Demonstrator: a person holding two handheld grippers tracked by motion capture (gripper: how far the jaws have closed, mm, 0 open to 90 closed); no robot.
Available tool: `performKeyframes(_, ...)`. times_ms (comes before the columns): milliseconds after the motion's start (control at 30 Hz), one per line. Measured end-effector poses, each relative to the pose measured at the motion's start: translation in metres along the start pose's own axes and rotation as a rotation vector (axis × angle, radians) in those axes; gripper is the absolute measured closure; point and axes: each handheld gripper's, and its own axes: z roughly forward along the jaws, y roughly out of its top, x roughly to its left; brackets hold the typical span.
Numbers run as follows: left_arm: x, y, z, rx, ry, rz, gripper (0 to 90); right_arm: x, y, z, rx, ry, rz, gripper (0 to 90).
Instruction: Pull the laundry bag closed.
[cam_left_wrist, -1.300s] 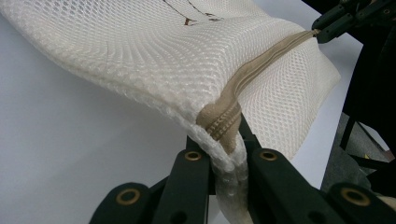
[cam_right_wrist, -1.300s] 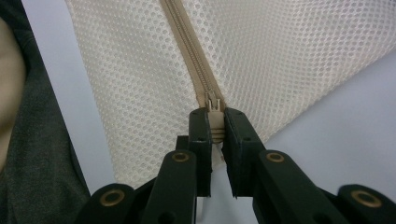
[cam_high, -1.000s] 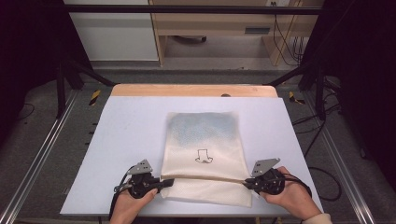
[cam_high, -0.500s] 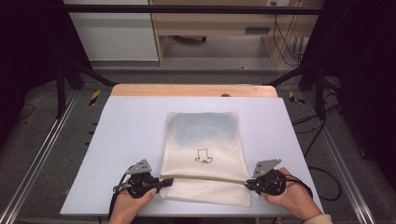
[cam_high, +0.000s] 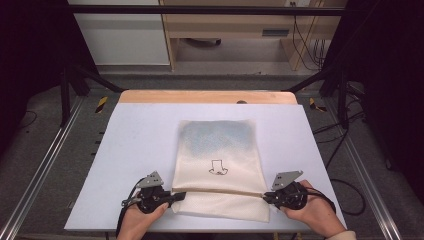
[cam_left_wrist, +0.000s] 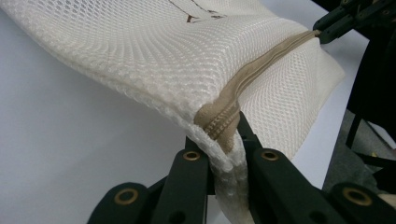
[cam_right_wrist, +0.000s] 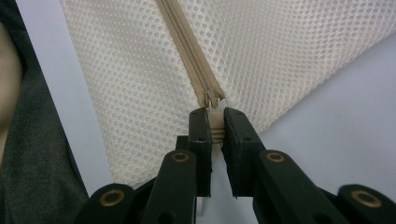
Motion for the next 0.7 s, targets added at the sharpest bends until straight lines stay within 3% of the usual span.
performKeyframes(200,-0.003,-0.001,0.0,0.004,0.06,0.012,71.7,0.0,-0.001,0.002,-0.004,0.006,0.017,78.5)
performKeyframes(267,-0.004,0.0,-0.002,0.008,0.097,0.013,60.0,0.0,-0.001,0.001,-0.006,0.001,0.025,72.2)
performKeyframes(433,-0.003,0.0,-0.014,-0.03,0.13,-0.007,43.8,-0.001,0.0,-0.005,-0.065,-0.03,0.051,54.7)
performKeyframes(700,0.003,0.004,-0.029,-0.106,0.232,-0.009,21.4,0.0,0.015,-0.006,-0.138,-0.114,0.079,27.7)
